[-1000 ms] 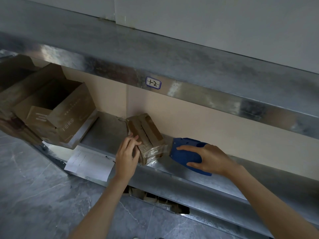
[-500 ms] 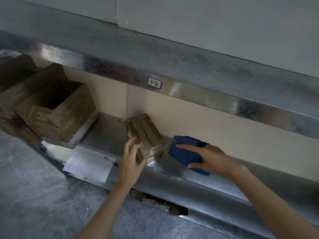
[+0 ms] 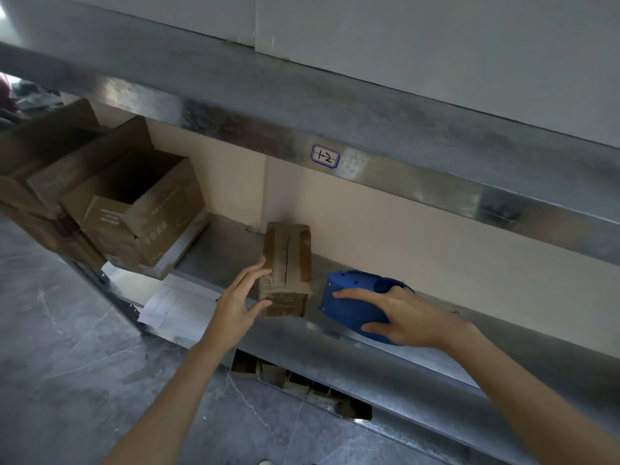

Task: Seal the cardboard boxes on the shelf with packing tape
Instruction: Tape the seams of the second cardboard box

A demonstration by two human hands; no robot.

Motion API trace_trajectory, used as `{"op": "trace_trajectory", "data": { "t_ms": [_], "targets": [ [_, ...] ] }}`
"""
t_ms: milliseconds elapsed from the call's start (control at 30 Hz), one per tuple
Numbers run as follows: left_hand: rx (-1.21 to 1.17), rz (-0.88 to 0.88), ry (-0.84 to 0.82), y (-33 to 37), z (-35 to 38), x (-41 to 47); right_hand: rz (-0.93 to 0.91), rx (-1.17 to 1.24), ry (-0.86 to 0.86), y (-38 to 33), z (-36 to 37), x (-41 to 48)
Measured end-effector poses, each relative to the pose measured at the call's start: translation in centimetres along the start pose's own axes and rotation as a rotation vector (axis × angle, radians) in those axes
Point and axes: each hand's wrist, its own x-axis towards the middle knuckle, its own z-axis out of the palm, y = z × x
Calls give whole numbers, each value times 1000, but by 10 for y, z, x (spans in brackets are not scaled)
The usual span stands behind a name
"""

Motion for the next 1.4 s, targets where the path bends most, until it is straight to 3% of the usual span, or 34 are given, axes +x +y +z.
{"op": "trace_trajectory", "data": {
  "t_ms": [833,1400],
  "targets": [
    [-41,-30,-19,1,1,3,-149,63,89,13,-8,-19],
    [-53,-26,-22,0,4,4,-136,108,63,-10,-20,-41]
  ]
}}
